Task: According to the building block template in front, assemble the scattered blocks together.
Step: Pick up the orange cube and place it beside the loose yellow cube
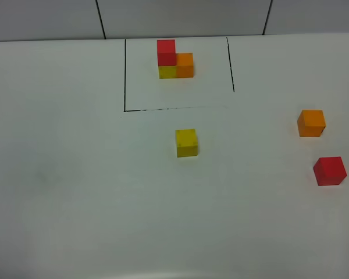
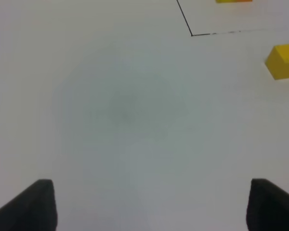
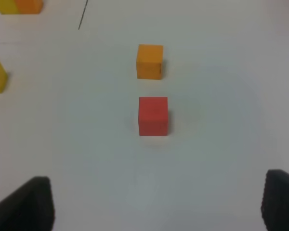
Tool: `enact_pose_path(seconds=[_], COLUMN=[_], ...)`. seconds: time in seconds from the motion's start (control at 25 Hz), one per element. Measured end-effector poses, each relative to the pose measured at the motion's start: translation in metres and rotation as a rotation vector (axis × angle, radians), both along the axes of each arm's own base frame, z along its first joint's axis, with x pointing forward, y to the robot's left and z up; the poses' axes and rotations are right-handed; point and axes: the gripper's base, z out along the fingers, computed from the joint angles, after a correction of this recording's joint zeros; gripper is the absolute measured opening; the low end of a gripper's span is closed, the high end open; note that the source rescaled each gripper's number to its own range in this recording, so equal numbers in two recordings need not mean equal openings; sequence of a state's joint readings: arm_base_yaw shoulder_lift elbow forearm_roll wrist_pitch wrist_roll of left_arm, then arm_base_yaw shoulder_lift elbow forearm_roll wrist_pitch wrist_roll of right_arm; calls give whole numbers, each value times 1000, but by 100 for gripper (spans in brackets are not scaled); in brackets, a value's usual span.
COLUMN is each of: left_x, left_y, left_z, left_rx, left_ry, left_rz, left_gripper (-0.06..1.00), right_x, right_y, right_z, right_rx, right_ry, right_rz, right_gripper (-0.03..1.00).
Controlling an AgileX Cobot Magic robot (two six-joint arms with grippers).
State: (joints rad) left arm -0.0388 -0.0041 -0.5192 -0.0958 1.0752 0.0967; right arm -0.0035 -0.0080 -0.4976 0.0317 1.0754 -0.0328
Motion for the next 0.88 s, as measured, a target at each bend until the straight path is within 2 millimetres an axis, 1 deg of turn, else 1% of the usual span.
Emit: enact_pose_path(seconds=[0.16, 0.88], left_x=[2, 2], left_y=[0, 0], left_z=[-3, -2], left_rx=[-7, -8], left_ry=[-1, -8], left_rz=[5, 6], left_gripper=[69, 69], right_x=[0, 0], right_y=[0, 0], right_z=[0, 0], right_rx=[0, 0], right_ry=[0, 0], right_rz=[0, 0], right_gripper=[75, 75])
